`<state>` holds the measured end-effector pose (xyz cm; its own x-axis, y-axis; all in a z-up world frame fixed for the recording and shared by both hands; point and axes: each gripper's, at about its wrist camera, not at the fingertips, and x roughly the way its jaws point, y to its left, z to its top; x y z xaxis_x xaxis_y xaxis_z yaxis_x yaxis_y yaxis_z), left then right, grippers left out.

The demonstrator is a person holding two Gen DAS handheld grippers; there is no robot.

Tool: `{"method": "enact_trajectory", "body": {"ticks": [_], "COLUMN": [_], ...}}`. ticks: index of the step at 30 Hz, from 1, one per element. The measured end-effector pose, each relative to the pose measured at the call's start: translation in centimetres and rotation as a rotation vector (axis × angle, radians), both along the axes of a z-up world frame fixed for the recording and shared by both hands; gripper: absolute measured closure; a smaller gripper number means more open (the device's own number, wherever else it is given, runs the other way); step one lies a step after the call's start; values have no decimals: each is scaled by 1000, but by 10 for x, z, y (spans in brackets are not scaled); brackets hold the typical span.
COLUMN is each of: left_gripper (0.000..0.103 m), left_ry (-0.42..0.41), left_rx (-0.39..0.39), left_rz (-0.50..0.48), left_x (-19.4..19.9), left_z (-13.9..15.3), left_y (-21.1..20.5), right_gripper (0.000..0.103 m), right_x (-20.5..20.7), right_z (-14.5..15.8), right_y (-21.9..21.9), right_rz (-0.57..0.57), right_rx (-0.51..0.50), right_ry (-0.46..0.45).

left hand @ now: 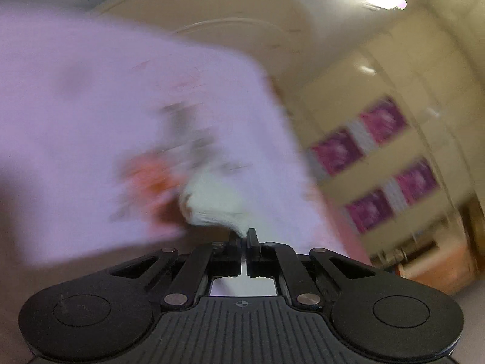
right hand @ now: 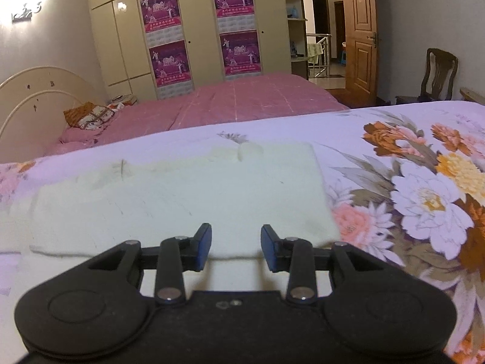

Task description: Fold small clothes

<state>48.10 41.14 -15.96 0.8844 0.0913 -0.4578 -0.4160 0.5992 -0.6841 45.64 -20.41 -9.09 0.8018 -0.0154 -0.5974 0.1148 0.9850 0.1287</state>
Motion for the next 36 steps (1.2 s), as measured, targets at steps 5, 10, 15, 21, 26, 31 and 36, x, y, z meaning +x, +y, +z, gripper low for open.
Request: {"method": "enact_trajectory", "body": {"ticks": [5,10,15,21,26,31,36], "left_gripper": [100,100,100,100,100,100,100], "left_ry": [-58,-90,-67,-27,-7,-6,-4], "left_rx": [320,398,428,516,579,616,652], "left_rz": [-306,-516,-676,-802,-856,-897,-948], "left_x": [35,60,75,67,62,62,61], "left_z": [63,77,71,73,75,63,54], "left_y": [-103,-219,-328,-431,-472,-480,-513], "right_gripper": [68,68,67,66,64,63,63], "right_x": [-1,-7,-17,-30,-37,-42,-46], "right_z": [2,4,11,9,4,-3,-5], "right_y": [3,-3,-21,-51,-78,-98,-111], "right_rz": [3,-5,-29,-64,-102,-125,-128], "right_rx": [16,43,82,131,159,177,182], "right_ry": [-14,-15,-25,-26,-22,-13,-10]}}
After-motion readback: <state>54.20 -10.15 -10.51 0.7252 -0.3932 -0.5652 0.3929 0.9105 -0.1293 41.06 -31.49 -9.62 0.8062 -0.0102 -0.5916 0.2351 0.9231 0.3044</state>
